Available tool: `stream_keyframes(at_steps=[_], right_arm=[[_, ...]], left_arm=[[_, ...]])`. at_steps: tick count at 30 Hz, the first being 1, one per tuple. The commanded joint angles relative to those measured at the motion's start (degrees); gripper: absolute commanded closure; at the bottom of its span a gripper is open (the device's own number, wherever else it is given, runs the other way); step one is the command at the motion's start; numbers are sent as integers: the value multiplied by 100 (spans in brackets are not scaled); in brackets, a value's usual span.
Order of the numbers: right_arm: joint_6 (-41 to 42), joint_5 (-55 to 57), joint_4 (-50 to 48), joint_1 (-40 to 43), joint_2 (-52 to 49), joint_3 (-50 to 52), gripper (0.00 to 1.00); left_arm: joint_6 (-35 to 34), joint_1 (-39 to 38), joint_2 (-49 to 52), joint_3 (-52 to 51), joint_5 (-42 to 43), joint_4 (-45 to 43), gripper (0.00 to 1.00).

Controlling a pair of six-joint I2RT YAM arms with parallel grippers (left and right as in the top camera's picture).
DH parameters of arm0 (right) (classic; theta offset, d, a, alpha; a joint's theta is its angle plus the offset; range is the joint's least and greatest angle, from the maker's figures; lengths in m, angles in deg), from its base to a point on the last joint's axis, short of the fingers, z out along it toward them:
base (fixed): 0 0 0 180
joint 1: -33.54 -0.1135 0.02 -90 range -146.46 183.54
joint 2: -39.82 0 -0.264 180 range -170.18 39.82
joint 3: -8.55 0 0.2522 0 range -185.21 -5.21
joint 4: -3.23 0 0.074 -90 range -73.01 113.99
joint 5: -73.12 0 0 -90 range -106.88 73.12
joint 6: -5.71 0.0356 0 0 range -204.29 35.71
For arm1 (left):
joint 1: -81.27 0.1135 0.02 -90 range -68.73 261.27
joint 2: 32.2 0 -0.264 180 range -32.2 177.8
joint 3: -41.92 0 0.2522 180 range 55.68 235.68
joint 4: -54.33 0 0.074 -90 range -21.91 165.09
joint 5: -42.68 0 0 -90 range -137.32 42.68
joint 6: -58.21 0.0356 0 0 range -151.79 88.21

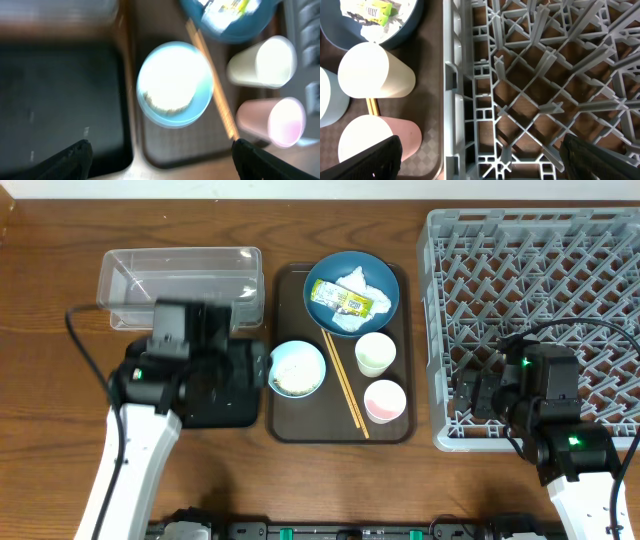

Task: Sort waste into correct bins and load items into the dishwasher rack
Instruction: 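Reach the left gripper to the blue plate and grasp the wrapper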

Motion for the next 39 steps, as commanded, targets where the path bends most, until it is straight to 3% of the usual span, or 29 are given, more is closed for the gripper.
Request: stream_keyframes(at_steps=[1, 9, 15, 24, 31, 39], right_arm=[[-66, 76, 15, -13, 33, -144, 1], [-63, 76, 17, -13, 33, -144, 1], [-63, 74, 17, -13, 33, -144, 1], [-66, 76, 24, -13, 33, -144, 1], [-66, 76, 68, -13, 33, -144, 1], [-66, 76, 105, -13, 33, -144, 1]], left_arm=[[-199, -199, 514, 662, 68, -181, 8], [-579, -780, 2146, 1908, 68, -957, 9], [-984, -1182, 3060, 2122, 68, -2256, 9], [-2704, -1589, 4188, 2122, 66, -3547, 10], [-3510, -1718, 4802, 2120, -302, -3626, 10], [-3565, -1749, 5016, 2120, -684, -3628, 13]])
